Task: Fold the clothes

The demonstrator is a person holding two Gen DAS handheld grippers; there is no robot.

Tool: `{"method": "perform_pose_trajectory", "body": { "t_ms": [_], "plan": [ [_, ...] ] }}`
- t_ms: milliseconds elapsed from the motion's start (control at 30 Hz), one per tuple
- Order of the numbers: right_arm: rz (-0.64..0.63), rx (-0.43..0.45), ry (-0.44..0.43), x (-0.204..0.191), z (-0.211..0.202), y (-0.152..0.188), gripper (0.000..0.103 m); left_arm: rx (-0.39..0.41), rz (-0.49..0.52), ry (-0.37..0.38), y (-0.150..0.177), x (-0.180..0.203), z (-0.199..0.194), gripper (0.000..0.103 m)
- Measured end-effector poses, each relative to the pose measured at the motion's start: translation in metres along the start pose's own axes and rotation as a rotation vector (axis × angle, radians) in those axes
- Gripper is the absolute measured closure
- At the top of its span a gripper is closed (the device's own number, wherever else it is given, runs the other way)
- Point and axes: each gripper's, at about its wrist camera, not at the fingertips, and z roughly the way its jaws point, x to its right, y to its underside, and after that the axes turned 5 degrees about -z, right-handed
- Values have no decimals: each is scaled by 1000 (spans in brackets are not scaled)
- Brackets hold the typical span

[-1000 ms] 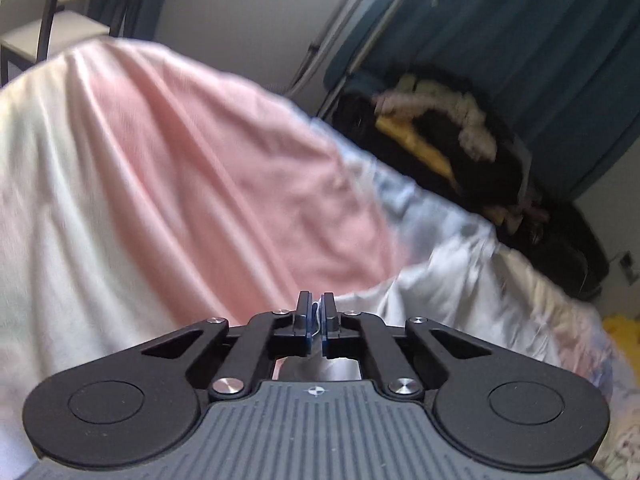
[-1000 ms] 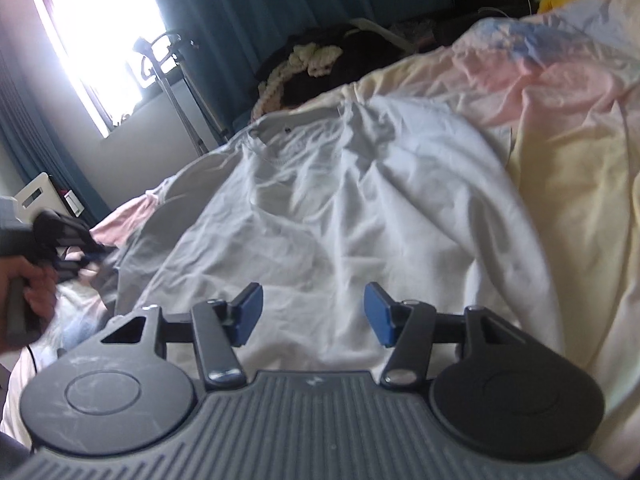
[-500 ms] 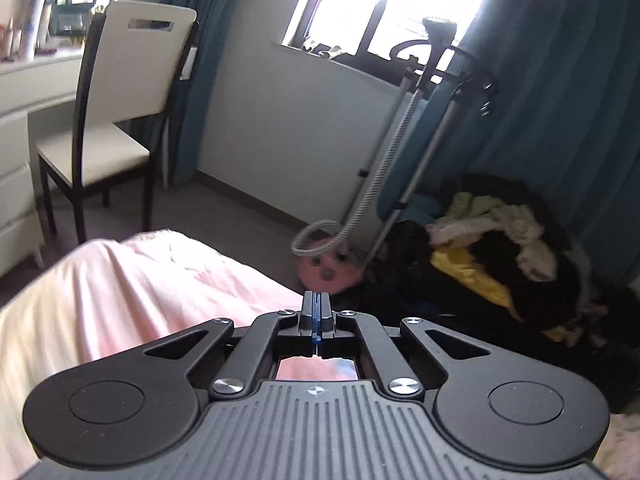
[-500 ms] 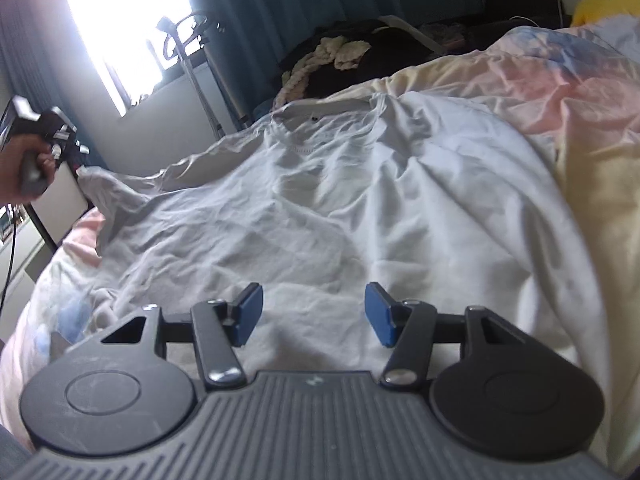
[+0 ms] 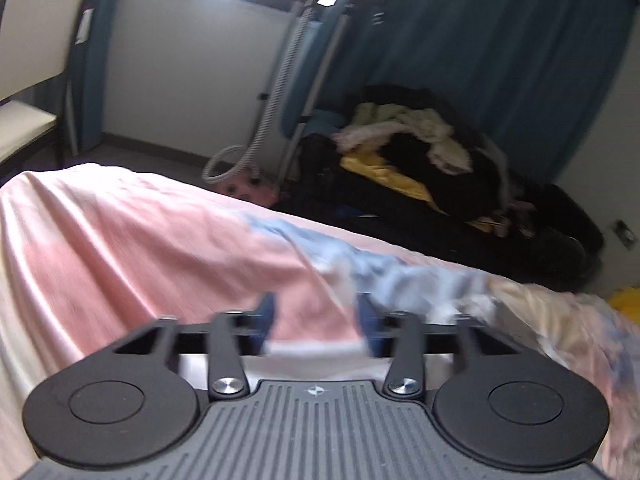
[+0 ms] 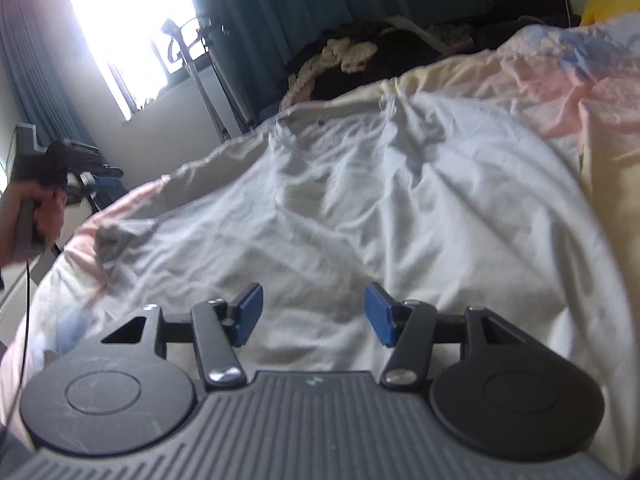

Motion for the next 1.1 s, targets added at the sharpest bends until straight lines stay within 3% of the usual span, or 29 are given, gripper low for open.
{"method": "perform_pose_trajectory", "body": {
  "t_ms": [167, 300, 467, 700, 867, 1100],
  "plan": [
    [-28, 83, 25, 0, -26, -14, 45, -58, 120, 94, 62, 57, -46, 28],
    [-64, 134, 67, 4, -46, -24, 45, -68, 199, 179, 105, 92, -80, 13],
    [-42, 178, 108, 18, -66, -29, 45, -99, 197, 227, 145, 110, -105, 8],
    [10, 201, 134, 40, -74, -36, 45, -99, 280, 158, 184, 117, -112, 6],
    [49, 220, 131, 62, -69, -52, 45, -83, 324, 119, 194, 119, -112, 5],
    [118, 190, 211, 108, -43, -59, 45, -37, 365, 96, 198, 121, -112, 4]
  ]
}}
